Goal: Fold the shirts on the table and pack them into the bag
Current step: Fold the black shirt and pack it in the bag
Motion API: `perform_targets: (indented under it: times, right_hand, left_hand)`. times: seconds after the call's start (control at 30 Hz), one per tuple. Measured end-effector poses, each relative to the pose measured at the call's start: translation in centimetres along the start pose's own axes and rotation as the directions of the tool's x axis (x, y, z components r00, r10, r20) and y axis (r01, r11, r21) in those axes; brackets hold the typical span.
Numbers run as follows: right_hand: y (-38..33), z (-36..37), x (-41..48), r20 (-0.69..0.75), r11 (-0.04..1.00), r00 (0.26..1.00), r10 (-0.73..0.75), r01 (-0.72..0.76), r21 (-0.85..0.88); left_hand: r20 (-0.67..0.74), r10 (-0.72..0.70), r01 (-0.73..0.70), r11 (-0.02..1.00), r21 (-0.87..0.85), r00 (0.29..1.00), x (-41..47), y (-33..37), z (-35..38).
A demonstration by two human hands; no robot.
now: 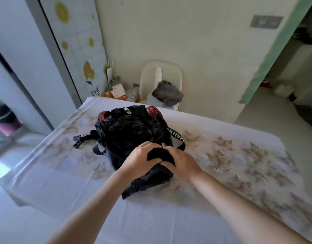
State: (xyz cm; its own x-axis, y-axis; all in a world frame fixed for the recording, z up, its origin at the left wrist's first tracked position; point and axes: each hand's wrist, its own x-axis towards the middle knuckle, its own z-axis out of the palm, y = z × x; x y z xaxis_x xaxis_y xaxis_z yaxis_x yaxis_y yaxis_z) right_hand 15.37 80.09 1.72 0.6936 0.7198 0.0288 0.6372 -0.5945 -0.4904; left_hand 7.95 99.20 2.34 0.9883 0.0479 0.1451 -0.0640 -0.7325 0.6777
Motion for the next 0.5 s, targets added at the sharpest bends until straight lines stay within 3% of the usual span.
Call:
perform_targets:
  times: [0.13,0.33,0.4,0.5]
  right_hand:
    - [-2.6,2.6,4.6,0.083,0.991,0.988,0.131,-0.133,0.025]
    - [-0.9,4.4,9.7,0.198,0.949,0.934,0.298,-0.312,0.044]
    - [0.1,5.0,11.0,0.235,0.946,0.920,0.313,-0.324,0.007]
    - [1.5,5.9,12.6,0.291,0.953,0.911,0.293,-0.304,-0.007]
  left_hand:
    - [-0.022,-0.049,0.051,0.992,0.119,0.999,0.9,-4.8,-3.6]
    - [-0.122,0.121,-0.037,0.841,0.540,0.985,5.4,-10.4,-6.0]
    - [-0.030,0.155,-0.094,0.734,0.673,0.988,7.8,-11.9,-5.7]
    - [0.184,0.059,-0.187,0.530,0.827,0.981,11.2,-14.2,-5.4]
